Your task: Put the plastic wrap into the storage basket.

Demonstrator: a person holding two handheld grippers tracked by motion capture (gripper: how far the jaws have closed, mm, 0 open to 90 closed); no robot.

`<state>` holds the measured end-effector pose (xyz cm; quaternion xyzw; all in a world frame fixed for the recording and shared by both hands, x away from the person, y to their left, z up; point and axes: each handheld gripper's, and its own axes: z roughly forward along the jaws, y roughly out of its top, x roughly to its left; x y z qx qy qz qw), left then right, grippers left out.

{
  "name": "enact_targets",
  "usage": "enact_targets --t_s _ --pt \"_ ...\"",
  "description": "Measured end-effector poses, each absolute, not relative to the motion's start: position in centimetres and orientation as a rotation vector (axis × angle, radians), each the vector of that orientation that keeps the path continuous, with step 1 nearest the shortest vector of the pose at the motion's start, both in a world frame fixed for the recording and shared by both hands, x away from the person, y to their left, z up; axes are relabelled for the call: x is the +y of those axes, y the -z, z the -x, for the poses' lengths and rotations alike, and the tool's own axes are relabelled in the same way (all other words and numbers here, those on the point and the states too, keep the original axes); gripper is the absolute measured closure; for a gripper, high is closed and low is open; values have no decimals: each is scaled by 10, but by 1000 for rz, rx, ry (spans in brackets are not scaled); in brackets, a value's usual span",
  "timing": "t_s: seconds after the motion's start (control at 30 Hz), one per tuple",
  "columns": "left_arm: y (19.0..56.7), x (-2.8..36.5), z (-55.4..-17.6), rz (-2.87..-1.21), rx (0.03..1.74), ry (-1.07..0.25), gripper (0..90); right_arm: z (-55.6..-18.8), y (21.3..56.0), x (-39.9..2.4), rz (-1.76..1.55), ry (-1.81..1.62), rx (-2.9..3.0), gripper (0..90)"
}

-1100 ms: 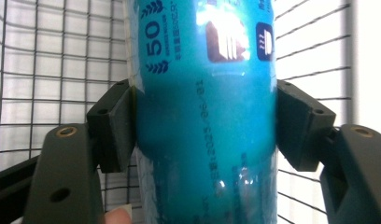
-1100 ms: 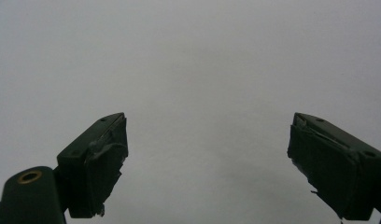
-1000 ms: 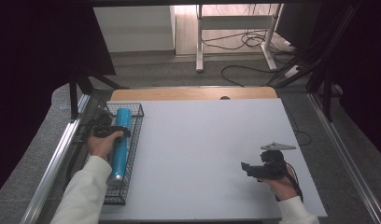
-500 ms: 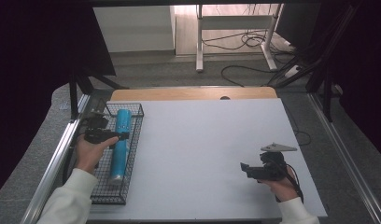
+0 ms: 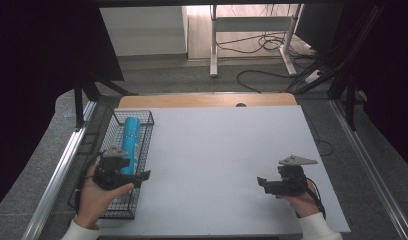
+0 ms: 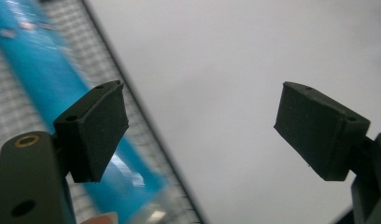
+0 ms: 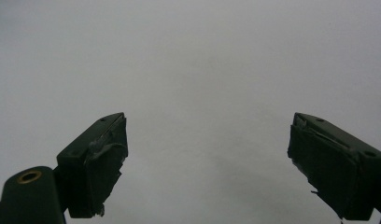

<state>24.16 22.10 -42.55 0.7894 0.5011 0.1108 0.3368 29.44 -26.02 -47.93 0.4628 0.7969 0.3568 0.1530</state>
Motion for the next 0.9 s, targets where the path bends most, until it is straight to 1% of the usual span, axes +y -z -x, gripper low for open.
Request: enact_targets --t_s 0.13,0.27,0.37,0.6,0.67,0.73,0.9 --pt "435 202 -234 -2025 1258 -241 167 -292 480 -261 -1321 -1025 2291 123" --pt "447 183 -240 -2016 1244 -218 173 -290 481 -261 -1307 -1036 2293 123" --pt "457 169 -246 -2030 1246 -224 178 -289 483 -258 -1279 -1042 2311 123" --pt "472 155 -249 -2003 1225 -198 186 -286 483 -256 -1211 -1049 2335 123" --pt "475 153 -248 -1992 1213 -154 192 -286 482 -256 -1190 -1060 2330 123" --pt "475 153 -246 -1997 1215 -192 191 -285 480 -257 -1172 -1074 2318 122" --pt "474 156 -242 -1981 1219 -224 196 -284 480 -257 -1120 -1086 2304 110"
